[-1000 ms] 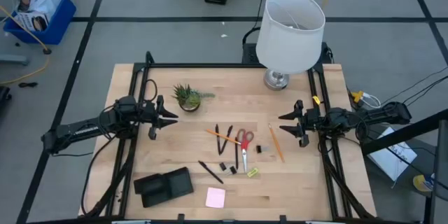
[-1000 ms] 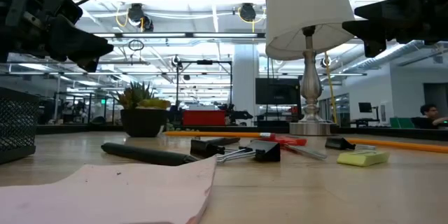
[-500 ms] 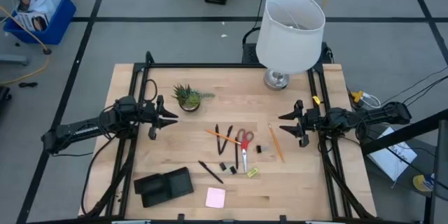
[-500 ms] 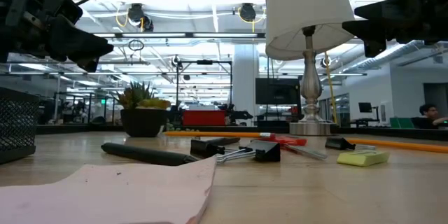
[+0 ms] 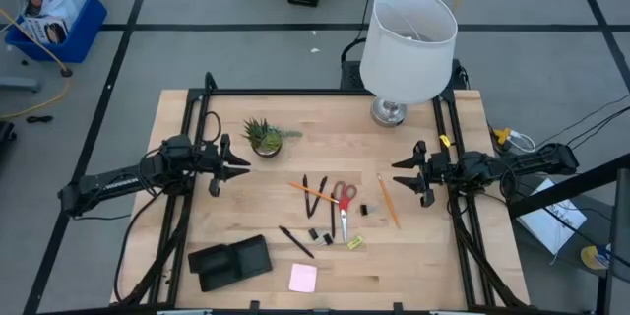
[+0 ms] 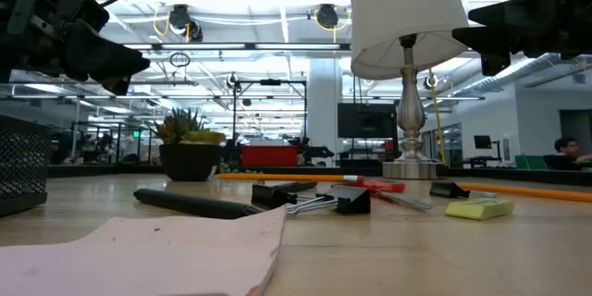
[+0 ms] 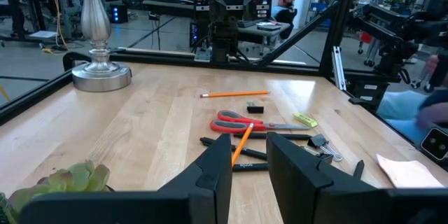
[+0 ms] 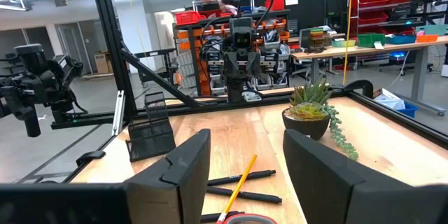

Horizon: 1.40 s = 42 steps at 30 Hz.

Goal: Pick and place office supplies into organizer

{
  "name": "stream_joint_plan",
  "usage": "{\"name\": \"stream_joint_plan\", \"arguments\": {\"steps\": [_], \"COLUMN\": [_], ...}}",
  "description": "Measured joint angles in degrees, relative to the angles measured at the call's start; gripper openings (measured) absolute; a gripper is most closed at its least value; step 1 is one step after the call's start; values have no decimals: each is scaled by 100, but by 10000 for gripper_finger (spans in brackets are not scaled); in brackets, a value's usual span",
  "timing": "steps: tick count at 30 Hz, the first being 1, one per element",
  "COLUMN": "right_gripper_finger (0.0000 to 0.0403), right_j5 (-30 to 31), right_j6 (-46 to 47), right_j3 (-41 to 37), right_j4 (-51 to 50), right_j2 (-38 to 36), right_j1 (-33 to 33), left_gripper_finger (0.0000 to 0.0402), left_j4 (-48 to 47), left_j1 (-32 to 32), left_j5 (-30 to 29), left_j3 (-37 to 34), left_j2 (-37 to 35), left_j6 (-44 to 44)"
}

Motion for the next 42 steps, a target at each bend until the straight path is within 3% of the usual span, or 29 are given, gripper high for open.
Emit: {"name": "stream_joint_plan", "arguments": {"steps": [17, 31, 34, 37, 42], "right_gripper_finger": [175, 174, 177, 177, 174], "right_j5": [0, -25, -651, -1300, -1484], "right_j6": [21, 775, 1146, 1548, 1338], "right_j3": [0, 0, 0, -1, -2], "right_j4": [95, 568, 624, 847, 1391], "right_j2": [1, 34, 85, 150, 410], "right_j1": [-1, 10, 11, 14, 171], "left_gripper_finger": [93, 93, 93, 93, 93], "left_j4": [1, 1, 1, 135, 558], "left_j1": [0, 0, 0, 0, 0], "left_j5": [0, 1, -4, -375, -1078], "left_j3": [-2, -2, -2, -2, -2], "left_j2": [0, -2, 0, 0, 0], "left_j6": [1, -1, 26, 673, 1377]}}
